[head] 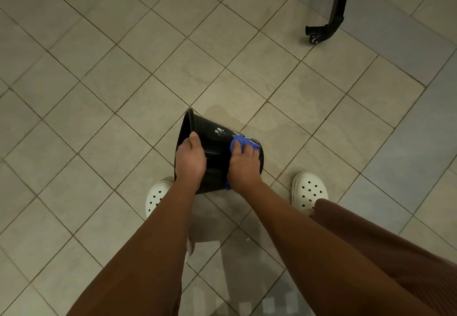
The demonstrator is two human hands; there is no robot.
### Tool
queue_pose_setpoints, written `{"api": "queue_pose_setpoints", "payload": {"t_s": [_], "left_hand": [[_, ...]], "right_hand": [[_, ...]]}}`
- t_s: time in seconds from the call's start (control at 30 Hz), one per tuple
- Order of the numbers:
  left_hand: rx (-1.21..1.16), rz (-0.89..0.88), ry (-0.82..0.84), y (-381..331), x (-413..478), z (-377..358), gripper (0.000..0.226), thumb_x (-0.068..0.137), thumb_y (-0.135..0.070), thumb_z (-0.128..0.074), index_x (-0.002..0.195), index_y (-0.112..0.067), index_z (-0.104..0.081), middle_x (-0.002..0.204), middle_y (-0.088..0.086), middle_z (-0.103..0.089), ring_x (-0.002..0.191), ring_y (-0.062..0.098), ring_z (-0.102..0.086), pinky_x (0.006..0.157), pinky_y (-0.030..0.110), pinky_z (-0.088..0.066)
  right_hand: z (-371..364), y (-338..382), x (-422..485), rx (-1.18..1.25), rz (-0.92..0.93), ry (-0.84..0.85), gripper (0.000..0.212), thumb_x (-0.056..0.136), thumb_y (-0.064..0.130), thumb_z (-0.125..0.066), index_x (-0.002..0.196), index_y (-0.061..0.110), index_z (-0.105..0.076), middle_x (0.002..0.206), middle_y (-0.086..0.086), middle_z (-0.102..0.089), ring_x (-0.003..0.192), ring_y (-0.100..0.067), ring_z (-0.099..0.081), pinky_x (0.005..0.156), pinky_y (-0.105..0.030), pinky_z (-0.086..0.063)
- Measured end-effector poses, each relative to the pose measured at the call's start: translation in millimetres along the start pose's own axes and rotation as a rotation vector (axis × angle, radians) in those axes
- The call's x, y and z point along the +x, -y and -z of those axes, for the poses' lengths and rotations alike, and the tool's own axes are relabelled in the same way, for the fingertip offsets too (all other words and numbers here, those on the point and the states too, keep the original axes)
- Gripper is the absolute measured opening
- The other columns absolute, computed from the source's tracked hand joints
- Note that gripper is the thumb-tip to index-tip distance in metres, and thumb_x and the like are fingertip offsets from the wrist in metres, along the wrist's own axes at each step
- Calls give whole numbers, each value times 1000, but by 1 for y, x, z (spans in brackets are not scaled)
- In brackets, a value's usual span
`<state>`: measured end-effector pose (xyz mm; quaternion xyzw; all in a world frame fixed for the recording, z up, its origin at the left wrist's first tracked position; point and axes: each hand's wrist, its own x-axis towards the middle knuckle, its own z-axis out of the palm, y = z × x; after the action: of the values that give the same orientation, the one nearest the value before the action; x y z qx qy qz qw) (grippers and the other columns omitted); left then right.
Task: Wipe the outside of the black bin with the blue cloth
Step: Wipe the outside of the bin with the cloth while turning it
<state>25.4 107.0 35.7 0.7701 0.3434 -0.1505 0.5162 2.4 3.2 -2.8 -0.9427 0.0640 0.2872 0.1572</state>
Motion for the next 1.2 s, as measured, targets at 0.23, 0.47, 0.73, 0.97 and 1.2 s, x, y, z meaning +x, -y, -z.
{"api": "queue_pose_setpoints", "payload": {"t_s": [0.23, 0.47, 0.73, 0.97, 1.2], "left_hand": [[-43, 49, -37, 2, 2, 4, 37, 106, -41, -28, 100, -18, -56, 99, 12, -64, 101, 29, -63, 88, 42, -51], [-47, 34, -32, 3, 1, 2, 39, 106, -41, -29, 90, -20, -58, 97, 14, -64, 98, 31, -63, 89, 46, -52], [-99, 84, -26, 2, 7, 4, 47, 106, -38, -28, 127, -7, -56, 109, 13, -65, 103, 27, -62, 88, 40, -50], [-61, 106, -47, 4, 13, 6, 48, 106, -39, -28, 126, -6, -56, 109, 15, -65, 103, 28, -63, 91, 42, -52], [-69, 133, -76, 7, 13, 8, 44, 106, -39, -30, 124, -8, -55, 110, 13, -62, 106, 27, -59, 96, 42, -48]], "right_hand": [[-2, -2, -1, 40, 133, -41, 82, 83, 19, -65, 147, 10, -14, 144, -19, -25, 130, -33, -27, 110, -41, -28], [1, -4, -3, 161, -18, -5, 76, 85, 14, -62, 145, 9, -17, 141, -20, -25, 130, -34, -29, 109, -43, -31], [-3, -9, 2, 97, 225, -50, 83, 83, 15, -63, 149, 13, -12, 153, -14, -15, 139, -31, -18, 114, -44, -21], [-40, -17, -21, 87, 317, -105, 92, 81, 5, -67, 150, 10, -7, 157, -17, -5, 145, -33, -5, 116, -49, -16], [-28, -46, -13, 76, 165, -68, 91, 86, 14, -63, 150, 13, 3, 157, -14, 0, 144, -29, -7, 117, -39, -10]]}}
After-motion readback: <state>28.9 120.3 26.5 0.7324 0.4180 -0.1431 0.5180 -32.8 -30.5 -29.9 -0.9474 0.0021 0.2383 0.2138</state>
